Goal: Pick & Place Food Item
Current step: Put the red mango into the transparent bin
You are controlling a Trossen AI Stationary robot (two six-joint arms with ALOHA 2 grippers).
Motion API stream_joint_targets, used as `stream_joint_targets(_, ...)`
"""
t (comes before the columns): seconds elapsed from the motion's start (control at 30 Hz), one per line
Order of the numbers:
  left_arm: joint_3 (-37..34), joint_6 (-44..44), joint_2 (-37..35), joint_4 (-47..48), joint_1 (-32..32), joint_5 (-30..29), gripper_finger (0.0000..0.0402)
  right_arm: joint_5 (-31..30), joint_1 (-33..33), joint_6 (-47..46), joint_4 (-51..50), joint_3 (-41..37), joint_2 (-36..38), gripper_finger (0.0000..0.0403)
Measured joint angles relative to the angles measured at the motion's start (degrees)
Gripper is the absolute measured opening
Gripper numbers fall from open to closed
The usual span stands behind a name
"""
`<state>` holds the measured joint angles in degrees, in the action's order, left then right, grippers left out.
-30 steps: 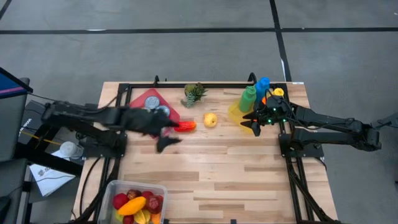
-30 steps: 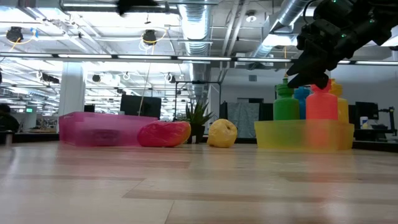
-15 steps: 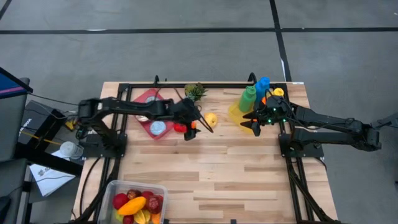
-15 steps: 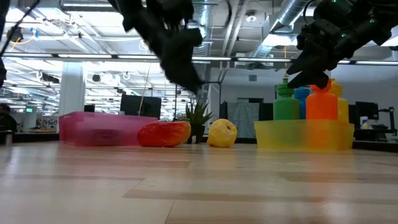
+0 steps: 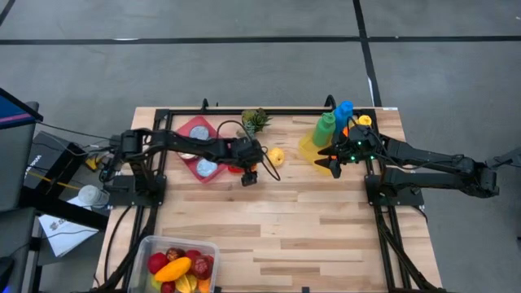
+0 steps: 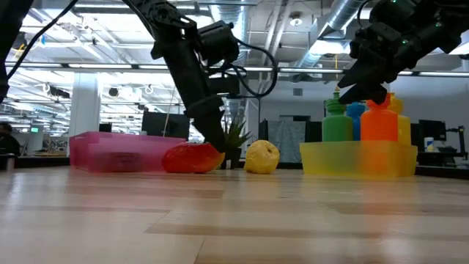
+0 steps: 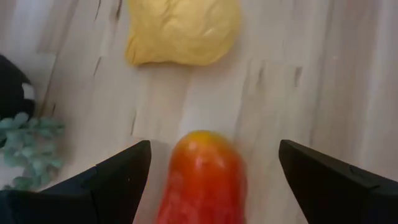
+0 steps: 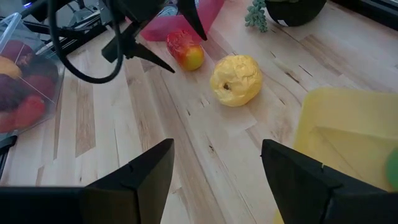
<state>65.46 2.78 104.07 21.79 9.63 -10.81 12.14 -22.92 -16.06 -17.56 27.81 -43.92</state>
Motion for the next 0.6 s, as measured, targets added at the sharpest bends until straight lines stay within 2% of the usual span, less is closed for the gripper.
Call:
stream_joint_targets(0.43,-4.74,-1.77,1.49,-1.53,0.01,0.30,0.0343,0.02,0.00,0.01,-0.19,0.00,0.00,0.0235)
stream_joint_targets(0.6,-4.87,-2.27,1.42,-1.19,-1.05,0.47,0.0299,0.00,0.00,0.01,-0.22,0.00,0.00,0.0235)
